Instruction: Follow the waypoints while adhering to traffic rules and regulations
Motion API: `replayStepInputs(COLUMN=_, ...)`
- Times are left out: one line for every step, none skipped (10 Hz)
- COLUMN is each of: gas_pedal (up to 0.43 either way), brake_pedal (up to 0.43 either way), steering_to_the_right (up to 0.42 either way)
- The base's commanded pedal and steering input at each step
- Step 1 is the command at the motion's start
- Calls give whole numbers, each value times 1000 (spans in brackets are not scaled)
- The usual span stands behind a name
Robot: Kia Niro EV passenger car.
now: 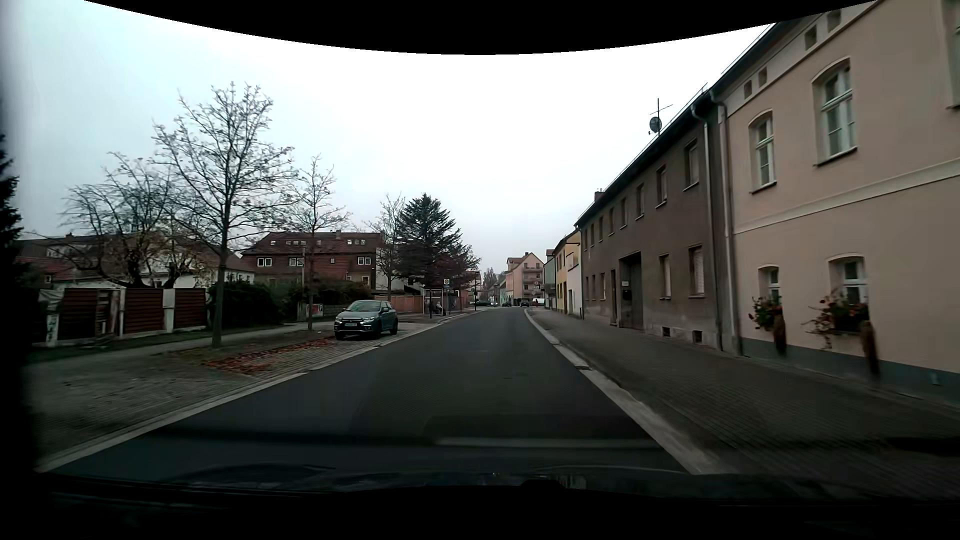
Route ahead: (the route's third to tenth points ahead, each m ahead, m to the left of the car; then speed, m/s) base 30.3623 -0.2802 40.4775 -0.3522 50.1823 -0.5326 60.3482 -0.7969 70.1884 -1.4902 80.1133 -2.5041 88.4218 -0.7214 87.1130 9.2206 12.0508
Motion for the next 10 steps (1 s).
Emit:
replayStepInputs(gas_pedal=138, brake_pedal=0, steering_to_the_right=3)
replayStepInputs(gas_pedal=138, brake_pedal=0, steering_to_the_right=3)
replayStepInputs(gas_pedal=138, brake_pedal=0, steering_to_the_right=3)
replayStepInputs(gas_pedal=130, brake_pedal=0, steering_to_the_right=3)
replayStepInputs(gas_pedal=130, brake_pedal=0, steering_to_the_right=3)
replayStepInputs(gas_pedal=130, brake_pedal=0, steering_to_the_right=3)
replayStepInputs(gas_pedal=118, brake_pedal=0, steering_to_the_right=3)
replayStepInputs(gas_pedal=118, brake_pedal=0, steering_to_the_right=3)
replayStepInputs(gas_pedal=110, brake_pedal=0, steering_to_the_right=3)
replayStepInputs(gas_pedal=110, brake_pedal=0, steering_to_the_right=3)
